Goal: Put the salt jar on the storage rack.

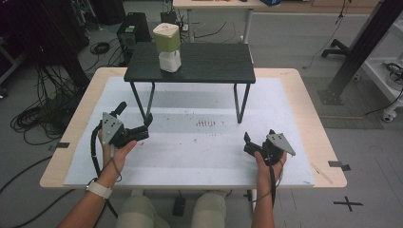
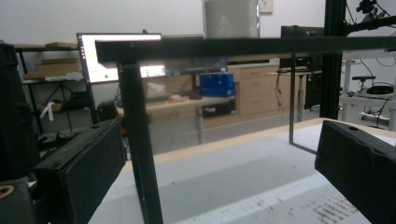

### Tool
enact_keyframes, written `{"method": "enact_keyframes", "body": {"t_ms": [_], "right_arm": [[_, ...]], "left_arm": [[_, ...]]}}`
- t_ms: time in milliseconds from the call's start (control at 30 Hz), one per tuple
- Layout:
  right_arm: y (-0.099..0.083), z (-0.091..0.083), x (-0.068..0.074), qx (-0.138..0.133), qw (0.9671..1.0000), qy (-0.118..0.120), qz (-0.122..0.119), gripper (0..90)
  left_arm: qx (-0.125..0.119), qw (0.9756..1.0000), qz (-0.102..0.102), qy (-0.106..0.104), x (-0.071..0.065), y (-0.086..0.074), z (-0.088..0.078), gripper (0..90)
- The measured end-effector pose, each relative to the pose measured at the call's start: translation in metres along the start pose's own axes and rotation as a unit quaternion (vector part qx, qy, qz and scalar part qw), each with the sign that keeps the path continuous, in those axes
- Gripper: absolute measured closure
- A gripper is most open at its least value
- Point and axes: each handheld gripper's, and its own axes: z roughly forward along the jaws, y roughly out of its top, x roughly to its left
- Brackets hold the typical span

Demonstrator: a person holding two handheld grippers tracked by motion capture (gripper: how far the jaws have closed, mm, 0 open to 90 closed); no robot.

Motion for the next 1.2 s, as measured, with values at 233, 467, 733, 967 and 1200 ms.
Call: {"method": "enact_keyframes", "body": {"t_ms": [233, 467, 733, 967, 1200], "right_arm": [[0.000, 0.000, 0.000, 0.000, 1.0000, 0.000, 0.000, 2.8], [0.000, 0.000, 0.001, 0.001, 1.0000, -0.001, -0.001, 2.8], [0.000, 0.000, 0.001, 0.002, 1.0000, -0.002, -0.002, 2.9], [0.000, 0.000, 0.001, 0.002, 1.0000, -0.002, -0.002, 2.9], [0.000, 0.000, 0.001, 0.001, 1.0000, -0.002, -0.001, 2.9]], "left_arm": [[0.008, 0.9999, -0.012, 0.006, 0.003, -0.020, -0.003, 2.1], [0.019, 0.9996, -0.016, 0.010, 0.005, -0.035, -0.006, 2.1], [0.028, 0.9993, -0.021, 0.014, 0.007, -0.046, -0.010, 2.1], [0.033, 0.9990, -0.024, 0.018, 0.008, -0.051, -0.011, 2.1], [0.036, 0.9986, -0.032, 0.023, 0.009, -0.057, -0.012, 2.2]]}}
